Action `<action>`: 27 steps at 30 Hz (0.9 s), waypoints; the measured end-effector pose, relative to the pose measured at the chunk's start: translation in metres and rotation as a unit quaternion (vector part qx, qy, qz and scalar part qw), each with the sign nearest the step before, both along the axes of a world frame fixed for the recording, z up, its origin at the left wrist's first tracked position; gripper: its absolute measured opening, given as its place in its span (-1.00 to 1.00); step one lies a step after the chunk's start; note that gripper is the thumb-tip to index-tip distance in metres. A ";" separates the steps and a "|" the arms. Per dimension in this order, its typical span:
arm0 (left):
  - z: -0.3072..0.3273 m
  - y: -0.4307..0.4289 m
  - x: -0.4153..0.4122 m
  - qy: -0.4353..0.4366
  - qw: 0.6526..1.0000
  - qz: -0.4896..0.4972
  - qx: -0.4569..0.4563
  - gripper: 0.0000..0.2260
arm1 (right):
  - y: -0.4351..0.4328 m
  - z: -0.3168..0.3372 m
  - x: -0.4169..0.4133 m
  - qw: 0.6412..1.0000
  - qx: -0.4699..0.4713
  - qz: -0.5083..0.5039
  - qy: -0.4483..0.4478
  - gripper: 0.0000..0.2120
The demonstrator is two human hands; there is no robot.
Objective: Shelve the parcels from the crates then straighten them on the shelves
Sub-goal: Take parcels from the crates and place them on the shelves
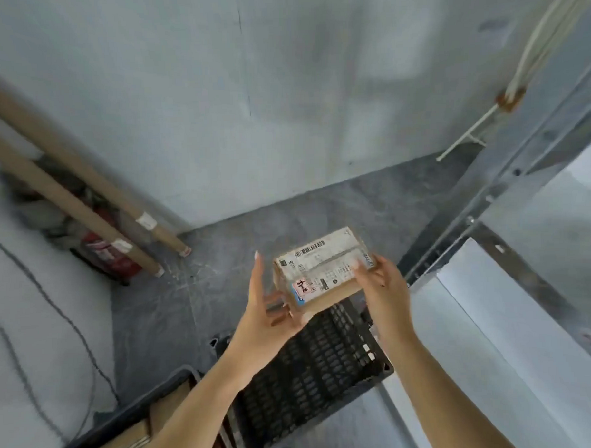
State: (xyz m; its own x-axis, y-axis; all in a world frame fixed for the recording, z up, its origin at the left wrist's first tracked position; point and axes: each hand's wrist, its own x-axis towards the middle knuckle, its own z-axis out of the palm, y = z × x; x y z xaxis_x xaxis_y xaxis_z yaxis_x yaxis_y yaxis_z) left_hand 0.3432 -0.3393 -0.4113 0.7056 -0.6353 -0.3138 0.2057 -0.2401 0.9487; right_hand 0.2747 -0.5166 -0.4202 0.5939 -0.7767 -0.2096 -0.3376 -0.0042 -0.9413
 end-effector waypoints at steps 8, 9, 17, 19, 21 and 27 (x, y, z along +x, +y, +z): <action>0.175 0.020 -0.044 -0.272 0.962 0.015 0.016 0.04 | 0.043 0.174 -0.079 0.990 -0.044 0.021 -0.134 -0.33; 0.196 0.022 -0.047 -0.295 0.955 0.023 0.014 0.03 | 0.047 0.191 -0.088 0.989 -0.039 0.028 -0.142 -0.21; 0.310 0.047 -0.069 -0.389 0.919 -0.049 -0.029 -0.24 | 0.093 0.283 -0.144 0.985 -0.036 0.074 -0.149 -0.26; 0.327 0.055 -0.072 -0.411 0.908 -0.065 -0.039 -0.21 | 0.107 0.300 -0.153 0.986 -0.029 0.059 -0.154 -0.40; 0.343 0.061 -0.076 -0.401 0.911 -0.076 -0.062 -0.16 | 0.118 0.316 -0.157 0.983 -0.026 0.039 -0.180 -0.40; 0.378 0.069 -0.106 -0.243 0.942 -0.102 -0.208 -0.30 | 0.153 0.344 -0.170 0.973 -0.044 -0.006 -0.227 -0.53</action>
